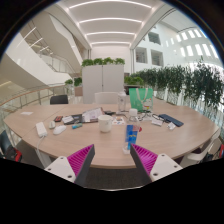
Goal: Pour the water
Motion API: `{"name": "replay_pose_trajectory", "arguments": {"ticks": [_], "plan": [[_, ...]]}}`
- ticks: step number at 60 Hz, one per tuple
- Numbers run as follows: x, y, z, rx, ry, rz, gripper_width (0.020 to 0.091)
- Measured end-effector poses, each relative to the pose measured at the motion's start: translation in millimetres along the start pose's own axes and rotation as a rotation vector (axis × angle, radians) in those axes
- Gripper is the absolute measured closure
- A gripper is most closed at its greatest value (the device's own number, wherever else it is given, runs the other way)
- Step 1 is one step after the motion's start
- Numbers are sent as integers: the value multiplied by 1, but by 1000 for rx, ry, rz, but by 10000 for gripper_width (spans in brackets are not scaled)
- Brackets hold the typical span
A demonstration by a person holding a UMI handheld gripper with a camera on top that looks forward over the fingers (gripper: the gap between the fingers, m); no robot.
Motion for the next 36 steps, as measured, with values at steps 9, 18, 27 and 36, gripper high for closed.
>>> {"name": "replay_pose_trajectory", "arguments": {"ticks": [9,18,27,36], "plan": [[-6,38,99,-21,33,63,309],[-11,60,173,-51,42,93,309],[-20,62,228,-61,61,28,606],[-27,59,243,-58,45,52,645]]}}
Point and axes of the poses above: the point between the fingertips, and its own axes, seen from behind it with the camera up: y to the right, x up, z forward, the way the camera looks, the point moved 6 cm from there along -z, backward, against the way the camera looks, and after that the axes turned 5 degrees about -x, right-handed, at the moved point
